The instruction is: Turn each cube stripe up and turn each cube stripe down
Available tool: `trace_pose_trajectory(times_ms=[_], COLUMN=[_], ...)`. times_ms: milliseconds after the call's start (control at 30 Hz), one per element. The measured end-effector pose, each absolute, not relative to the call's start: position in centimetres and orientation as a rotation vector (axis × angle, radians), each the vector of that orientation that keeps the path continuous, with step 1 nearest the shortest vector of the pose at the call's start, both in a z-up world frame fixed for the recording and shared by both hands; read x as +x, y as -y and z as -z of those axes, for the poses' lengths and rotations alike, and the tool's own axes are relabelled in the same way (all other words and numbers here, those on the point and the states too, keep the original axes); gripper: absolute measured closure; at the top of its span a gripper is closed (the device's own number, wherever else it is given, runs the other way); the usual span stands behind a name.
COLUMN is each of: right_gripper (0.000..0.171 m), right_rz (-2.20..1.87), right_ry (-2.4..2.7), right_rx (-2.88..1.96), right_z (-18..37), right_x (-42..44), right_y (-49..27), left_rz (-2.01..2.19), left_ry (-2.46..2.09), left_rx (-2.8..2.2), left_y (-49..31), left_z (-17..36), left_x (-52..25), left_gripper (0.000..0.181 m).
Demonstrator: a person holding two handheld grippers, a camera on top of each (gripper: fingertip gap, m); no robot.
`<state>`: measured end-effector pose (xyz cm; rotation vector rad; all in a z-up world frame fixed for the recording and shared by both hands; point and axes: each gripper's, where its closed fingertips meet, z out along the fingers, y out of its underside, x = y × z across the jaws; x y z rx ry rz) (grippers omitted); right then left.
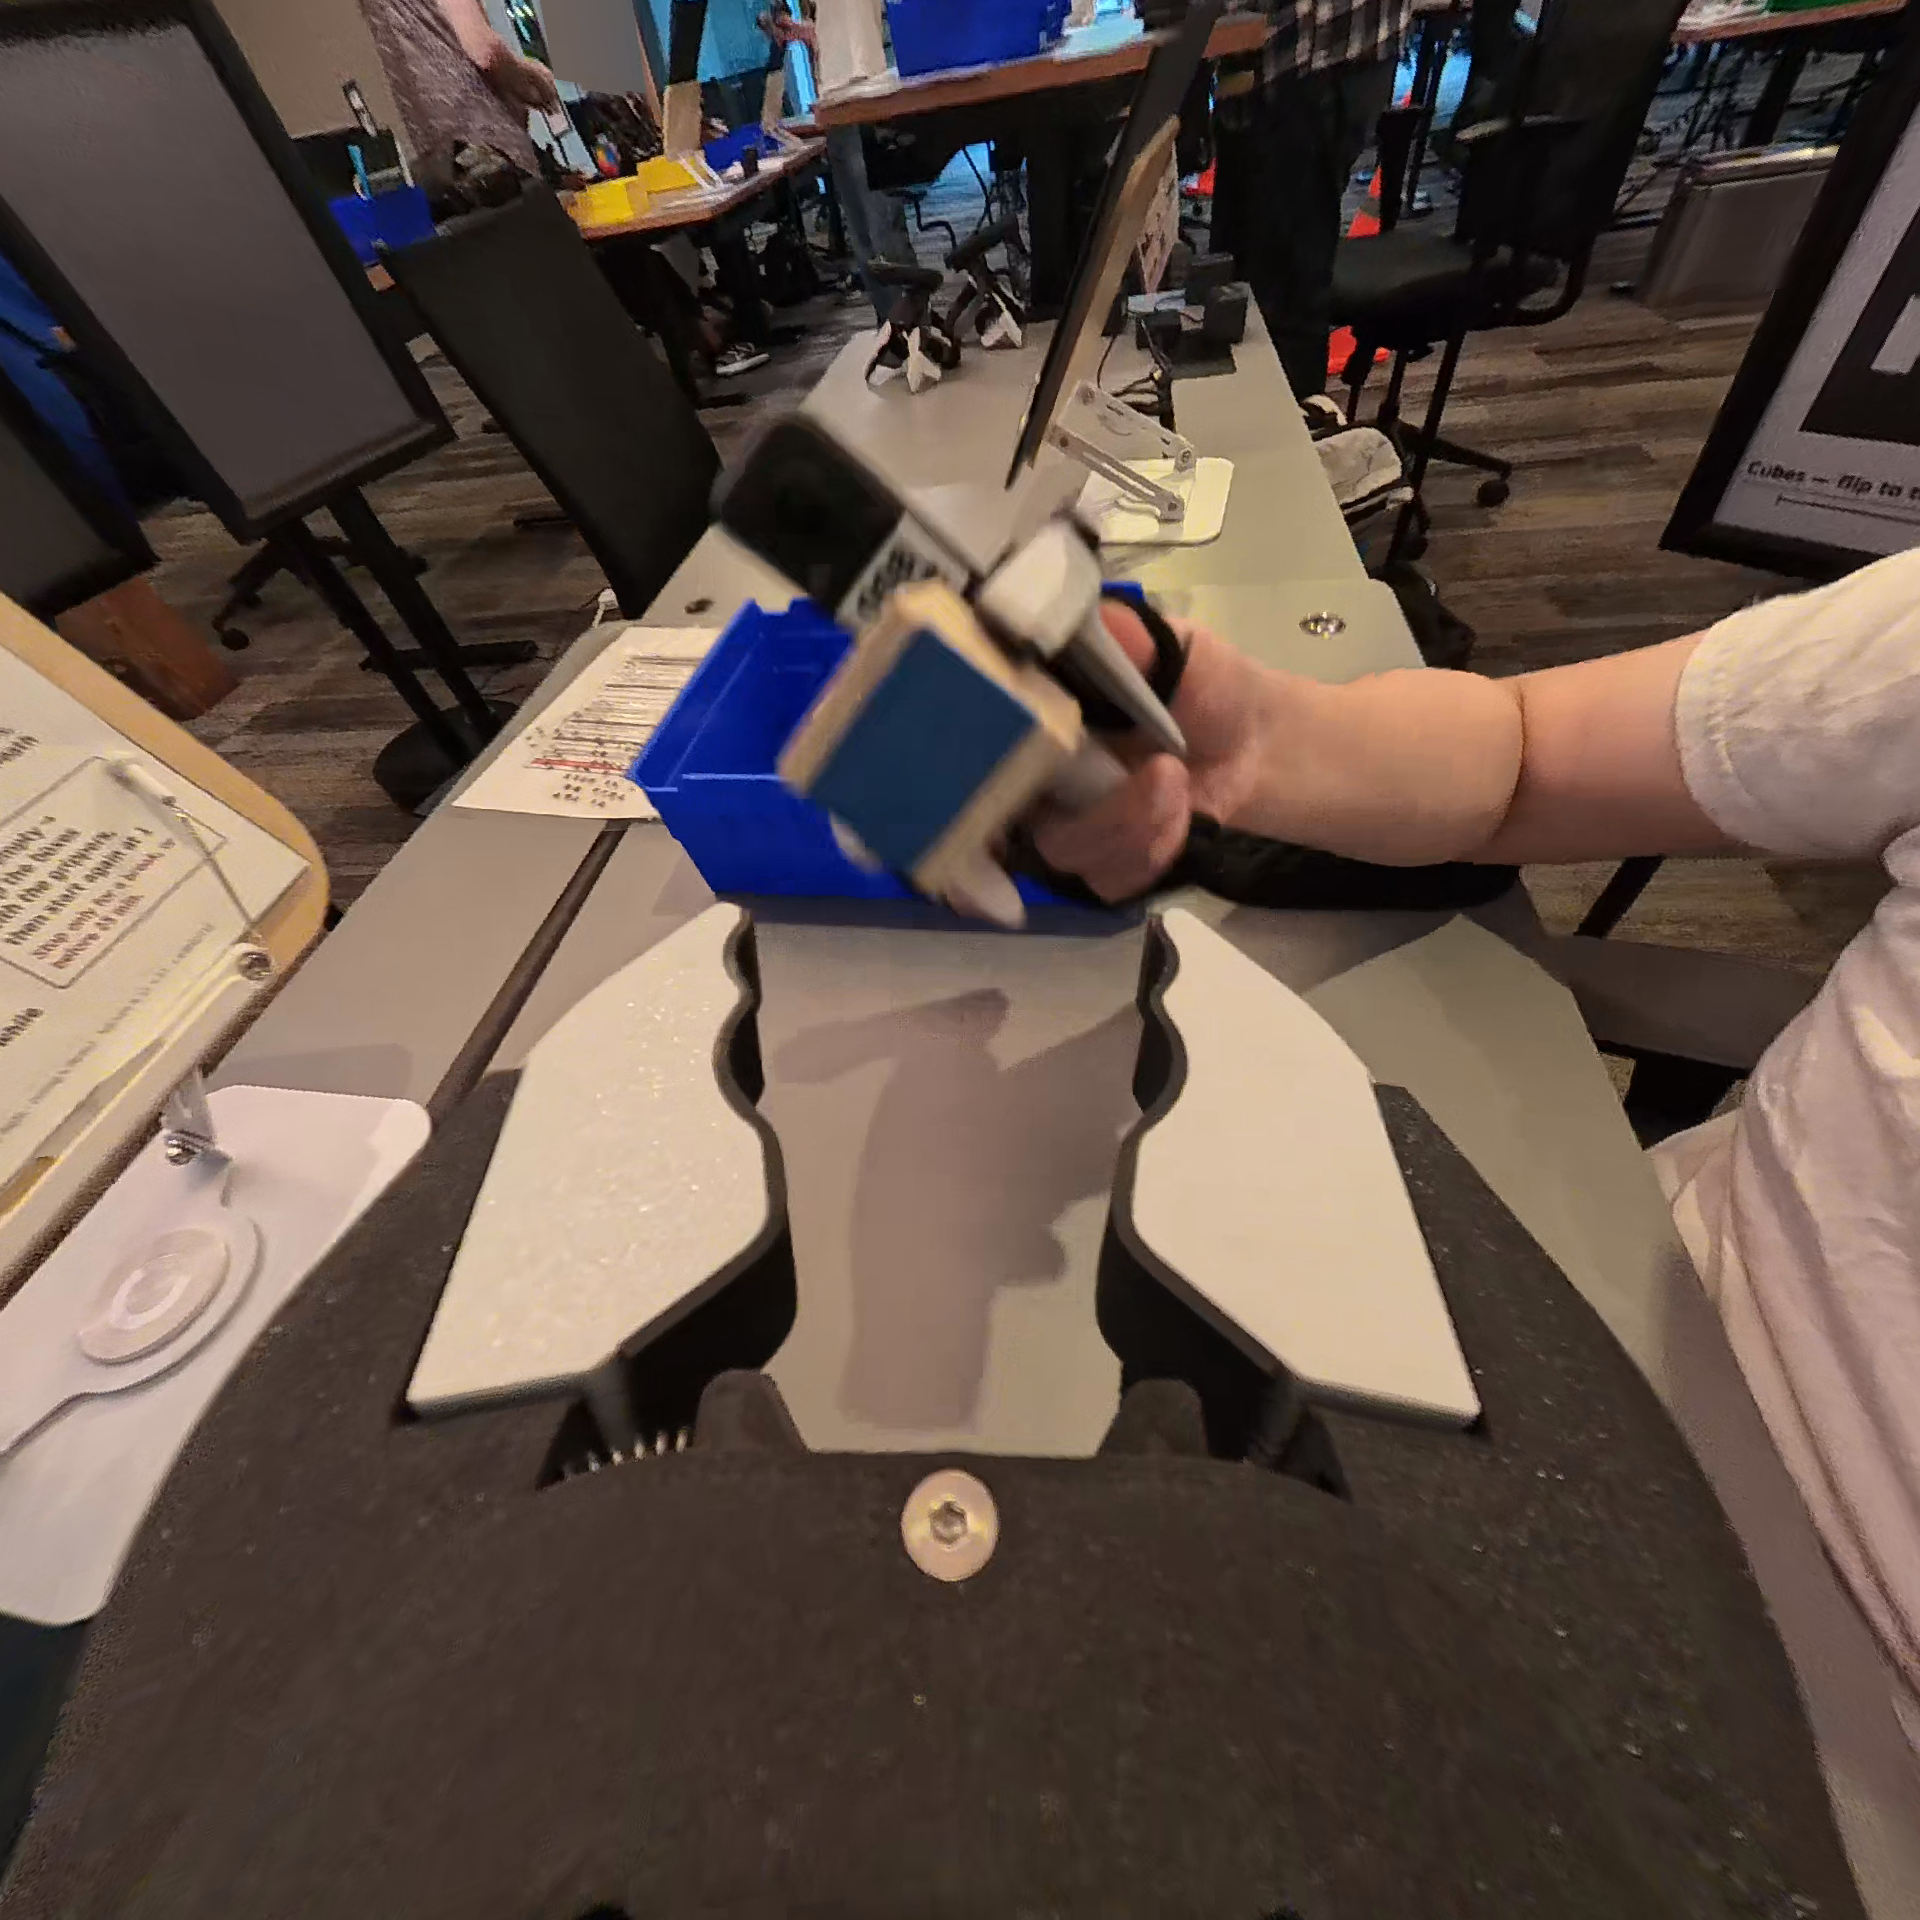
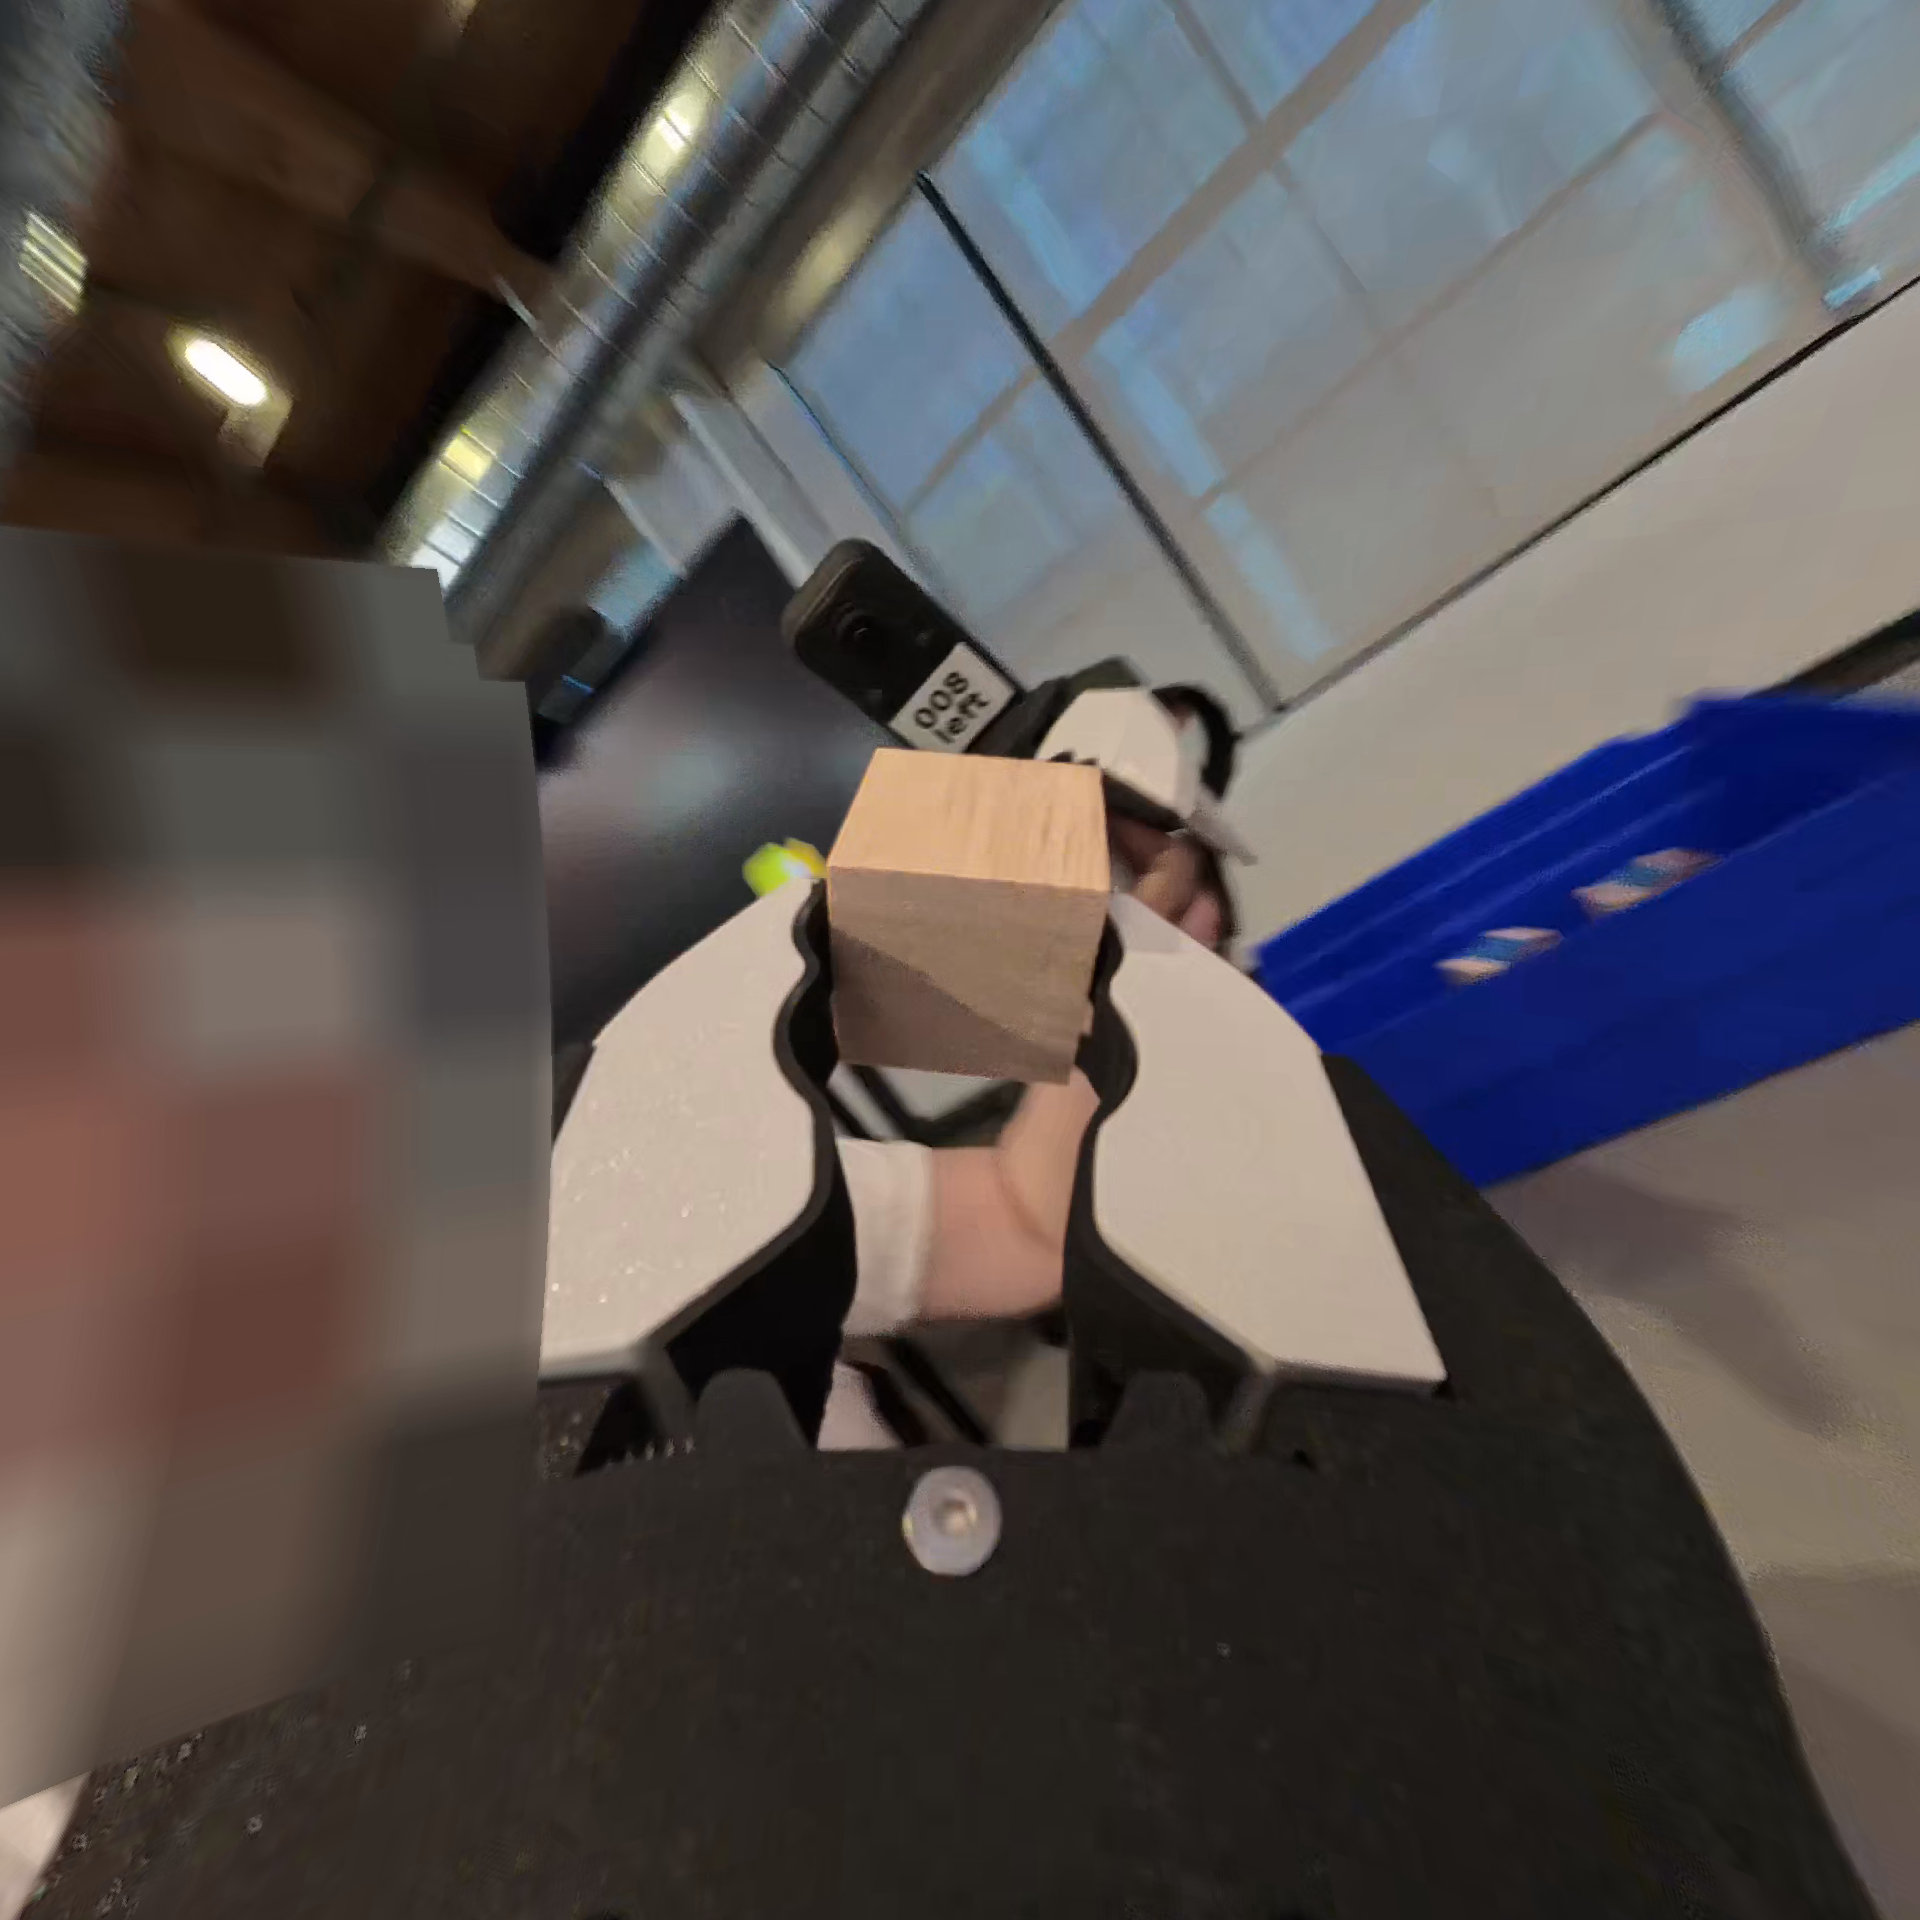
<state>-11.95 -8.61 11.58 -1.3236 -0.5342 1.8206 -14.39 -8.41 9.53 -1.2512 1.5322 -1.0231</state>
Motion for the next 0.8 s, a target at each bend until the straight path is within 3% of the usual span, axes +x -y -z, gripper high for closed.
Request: trace_pose_trajectory(times_ms=[33, 167, 267, 533, 800], right_gripper=[0.125, 0.125, 0.125, 0.125, 0.125], right_rz=[-1.654, -0.752, -0.296, -0.166, 0.002], right_ry=[0.589, 0.466, 0.111, -0.112, -0.167], right_rx=[-1.374, -1.732, -2.033, -2.543, -2.803], right_z=[-12.2, -10.6, -5.4, 7.6, 13.5], right_x=[-10.1, 3.2, 15.7, 21.5, 22.0], right_y=[8.3, 4.0, 2.1, 0.5, 0.1], left_rz=[1.035, 1.19, 1.331, 1.238, 1.137], left_ry=[-1.507, -1.353, -1.29, -1.386, -1.497], left_rx=[-1.242, -1.168, -1.034, -1.106, -1.205], left_y=[8.4, 8.8, 9.8, 9.6, 9.5], left_z=[-10.2, -13.3, -14.8, -12.9, -10.6], left_x=[-14.8, -16.4, -17.6, -17.1, -16.3], left_gripper=[0.109, 0.113, 0.12, 0.132, 0.139])
